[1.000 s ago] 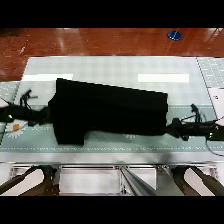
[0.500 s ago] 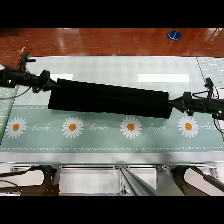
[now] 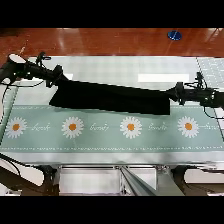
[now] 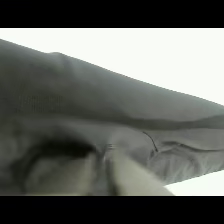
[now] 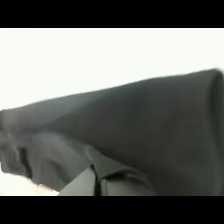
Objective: Fold the shirts.
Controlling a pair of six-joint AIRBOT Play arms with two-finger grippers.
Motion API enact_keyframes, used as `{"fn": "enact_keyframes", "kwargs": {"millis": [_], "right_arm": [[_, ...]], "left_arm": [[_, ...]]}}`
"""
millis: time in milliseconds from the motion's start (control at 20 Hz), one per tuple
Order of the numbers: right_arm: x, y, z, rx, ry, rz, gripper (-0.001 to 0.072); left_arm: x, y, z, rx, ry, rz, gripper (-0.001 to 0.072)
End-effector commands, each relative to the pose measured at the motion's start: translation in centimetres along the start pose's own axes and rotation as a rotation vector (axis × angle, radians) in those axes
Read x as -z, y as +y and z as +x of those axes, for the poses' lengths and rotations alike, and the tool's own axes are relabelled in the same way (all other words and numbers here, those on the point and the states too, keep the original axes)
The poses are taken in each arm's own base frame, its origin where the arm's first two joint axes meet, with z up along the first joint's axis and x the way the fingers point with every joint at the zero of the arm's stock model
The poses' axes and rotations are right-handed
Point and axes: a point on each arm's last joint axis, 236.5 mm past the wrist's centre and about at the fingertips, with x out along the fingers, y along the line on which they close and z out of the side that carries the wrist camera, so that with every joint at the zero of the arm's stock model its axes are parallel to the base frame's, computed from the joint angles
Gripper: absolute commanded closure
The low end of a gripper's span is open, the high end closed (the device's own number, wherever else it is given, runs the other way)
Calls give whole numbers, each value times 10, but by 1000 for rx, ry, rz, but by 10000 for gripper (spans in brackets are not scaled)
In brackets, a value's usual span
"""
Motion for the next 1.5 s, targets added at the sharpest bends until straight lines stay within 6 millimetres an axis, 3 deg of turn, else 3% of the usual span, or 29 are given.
{"fn": "enact_keyframes", "kwargs": {"millis": [0, 50, 150, 250, 400, 500, 550, 650, 700, 850, 1000, 1250, 1450], "right_arm": [[-9, -7, 7, 15, -9, 35, 287], [-7, 0, -1, -18, 19, 33, 296], [-12, 17, -34, -96, 55, 39, 297], [-23, 24, -81, -116, 1, 12, 297], [-25, -13, -139, 134, -121, -63, 297], [-18, -39, -151, 274, -217, -48, 297], [-11, -49, -145, 291, -249, -22, 298], [11, -67, -121, 290, -243, 53, 298], [19, -72, -108, 289, -222, 62, 298], [27, -80, -77, 288, -164, 63, 295], [33, -78, -51, 202, -85, 68, 290], [20, -75, -38, 132, -71, 110, 290], [21, -71, -19, 123, -28, 99, 290]], "left_arm": [[4, 5, 7, 2, 39, -11, 322], [2, 3, -3, 10, 47, -6, 233], [-8, -2, -44, 31, 46, 21, 232], [-18, -6, -102, 39, 11, 57, 232], [-24, -12, -187, -16, -174, 107, 232], [-14, -24, -218, -98, -296, 171, 232], [-2, -41, -222, -99, -342, 228, 232], [33, -68, -212, -132, -432, 340, 232], [48, -71, -202, -159, -476, 369, 232], [85, -58, -156, -182, -523, 391, 232], [115, -33, -111, -188, -398, 360, 232], [116, -22, -94, -187, -351, 329, 232], [116, -20, -89, -186, -337, 317, 232]]}}
